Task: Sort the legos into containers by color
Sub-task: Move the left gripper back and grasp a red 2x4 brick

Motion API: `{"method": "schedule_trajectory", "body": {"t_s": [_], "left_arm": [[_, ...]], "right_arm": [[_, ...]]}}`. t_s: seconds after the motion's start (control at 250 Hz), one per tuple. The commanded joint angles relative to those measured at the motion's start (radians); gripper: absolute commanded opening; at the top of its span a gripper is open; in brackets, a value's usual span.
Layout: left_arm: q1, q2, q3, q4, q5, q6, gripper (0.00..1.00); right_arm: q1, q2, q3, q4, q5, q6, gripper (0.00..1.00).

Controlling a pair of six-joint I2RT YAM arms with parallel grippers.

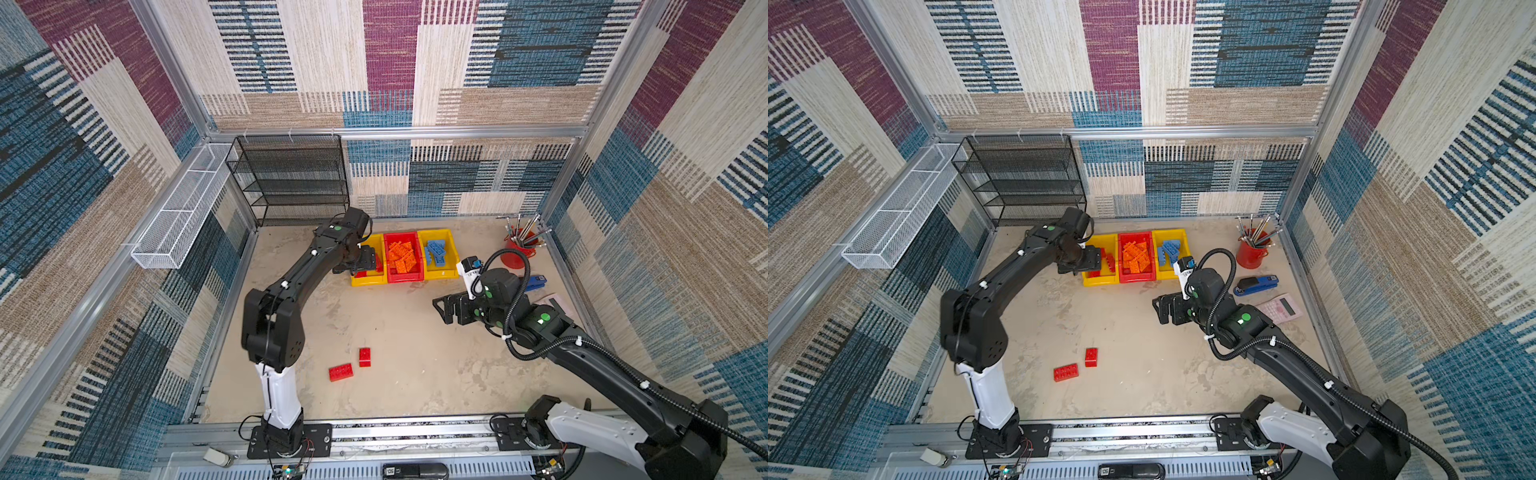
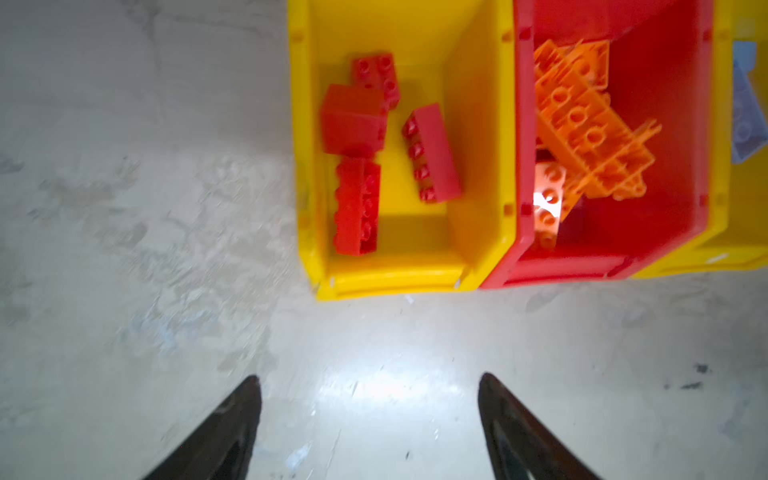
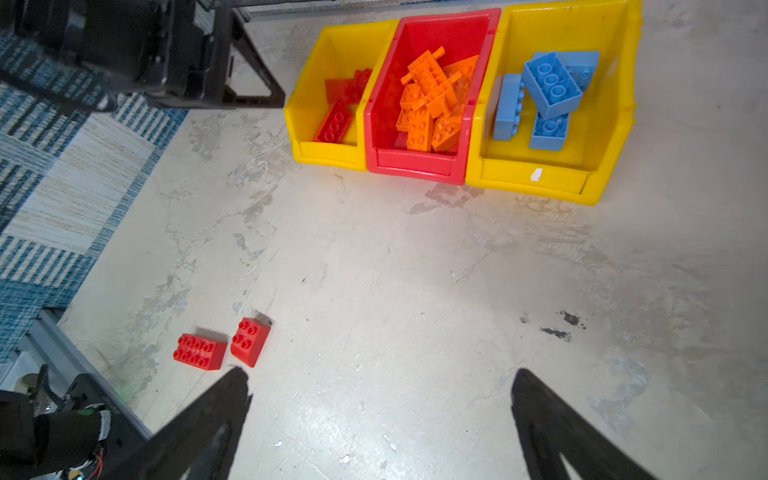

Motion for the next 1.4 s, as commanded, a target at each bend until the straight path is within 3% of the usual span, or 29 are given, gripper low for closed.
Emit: {"method": "schedule_trajectory", "body": {"t_s": [0.0, 0.232, 0.44, 0.832, 1.156, 1.396], "left_arm": [[-0.005, -0.176, -0.23, 0.057, -0.053, -0.049, 0.83], [-0.128, -0.596, -0.697, 0.072, -0.066, -0.262, 0.94], [-0.219, -0.743, -0.827, 0.01, -0.106, -0.376, 0.97], [-0.326, -0.791, -1.008, 0.065, -0.065, -0.513, 0.98], [-0.345, -0.651, -1.066, 0.198, -0.017, -0.526, 0.95], [-0.345, -0.6, -1.053, 0.207, -0.05, -0.519, 0.71]], "right_arm": [[0.001, -0.01, -0.012, 0.069, -0.067, 0.009, 0.99], [0.004, -0.059, -0.044, 0.091, -0.113, 0.01, 0.99], [0.011, -0.082, -0.061, 0.092, -0.137, 0.021, 0.99], [0.023, -0.106, -0.096, 0.101, -0.132, 0.049, 0.99], [0.025, -0.123, -0.098, 0.082, -0.115, 0.052, 0.99], [0.025, -0.136, -0.112, 0.074, -0.106, 0.05, 0.99]]}}
